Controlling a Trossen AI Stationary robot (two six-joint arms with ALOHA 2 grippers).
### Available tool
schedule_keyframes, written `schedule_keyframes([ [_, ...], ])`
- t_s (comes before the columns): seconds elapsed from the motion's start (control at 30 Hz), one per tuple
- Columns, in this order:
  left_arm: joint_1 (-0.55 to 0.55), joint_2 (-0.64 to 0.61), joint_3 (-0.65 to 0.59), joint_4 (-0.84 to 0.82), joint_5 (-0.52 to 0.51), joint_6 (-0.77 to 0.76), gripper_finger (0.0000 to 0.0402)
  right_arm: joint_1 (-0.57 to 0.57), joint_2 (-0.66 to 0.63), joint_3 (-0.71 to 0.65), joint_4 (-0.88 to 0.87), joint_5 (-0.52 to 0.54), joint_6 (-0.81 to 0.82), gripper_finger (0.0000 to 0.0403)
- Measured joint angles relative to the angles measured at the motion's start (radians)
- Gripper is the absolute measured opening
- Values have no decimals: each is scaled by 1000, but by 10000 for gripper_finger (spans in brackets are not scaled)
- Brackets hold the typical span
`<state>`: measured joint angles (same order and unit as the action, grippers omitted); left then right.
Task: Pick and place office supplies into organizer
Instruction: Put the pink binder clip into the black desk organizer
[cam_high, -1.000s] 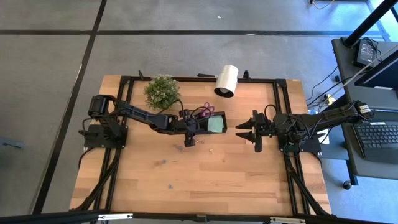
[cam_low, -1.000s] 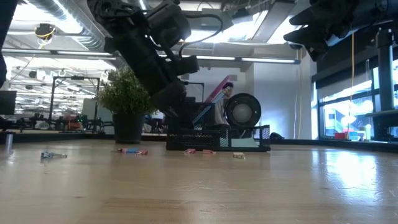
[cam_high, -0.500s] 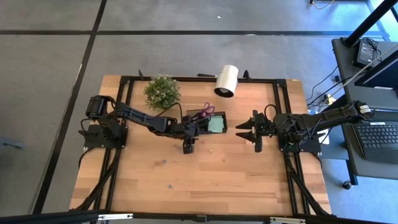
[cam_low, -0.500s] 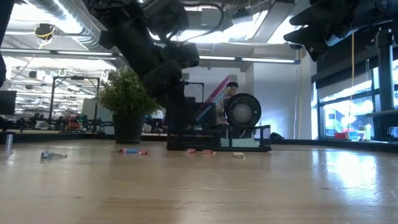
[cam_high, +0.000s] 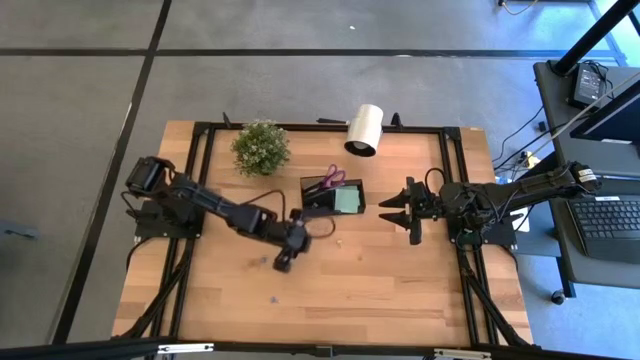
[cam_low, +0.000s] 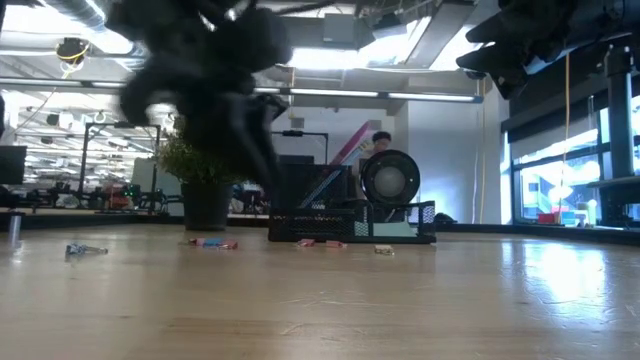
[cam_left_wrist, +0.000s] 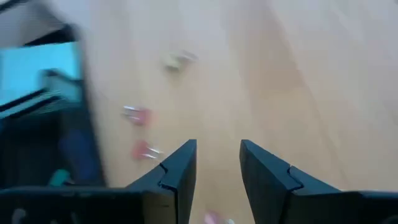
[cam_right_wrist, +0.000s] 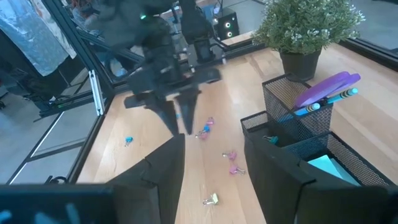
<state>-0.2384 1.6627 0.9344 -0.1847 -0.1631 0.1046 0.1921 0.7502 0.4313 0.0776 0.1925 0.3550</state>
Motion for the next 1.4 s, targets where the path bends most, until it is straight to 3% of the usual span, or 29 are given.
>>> schedule_keyframes([
  [0.1, -42, 3, 0, -68, 1, 8, 118, 0, 0, 0, -2, 0, -2, 171],
  [0.27, -29, 7, 0, -201, -4, -388, 118, 0, 0, 0, -2, 0, -1, 171],
  [0.33, -25, 7, 0, -226, -5, -481, 118, 0, 0, 0, -2, 0, -3, 171],
  [0.63, -71, 6, 0, -238, 10, -470, 119, 0, 0, 0, -2, 0, -24, 171],
  [1.0, -8, 6, 0, -205, 110, -660, 119, 0, 0, 0, -1, 0, -24, 171],
  [1.2, 26, 6, 0, -117, 177, -669, 119, 0, 0, 0, -1, 0, -26, 171],
  [1.4, 52, 5, 0, -60, 246, -668, 154, 0, 0, 0, 0, 0, -45, 171],
])
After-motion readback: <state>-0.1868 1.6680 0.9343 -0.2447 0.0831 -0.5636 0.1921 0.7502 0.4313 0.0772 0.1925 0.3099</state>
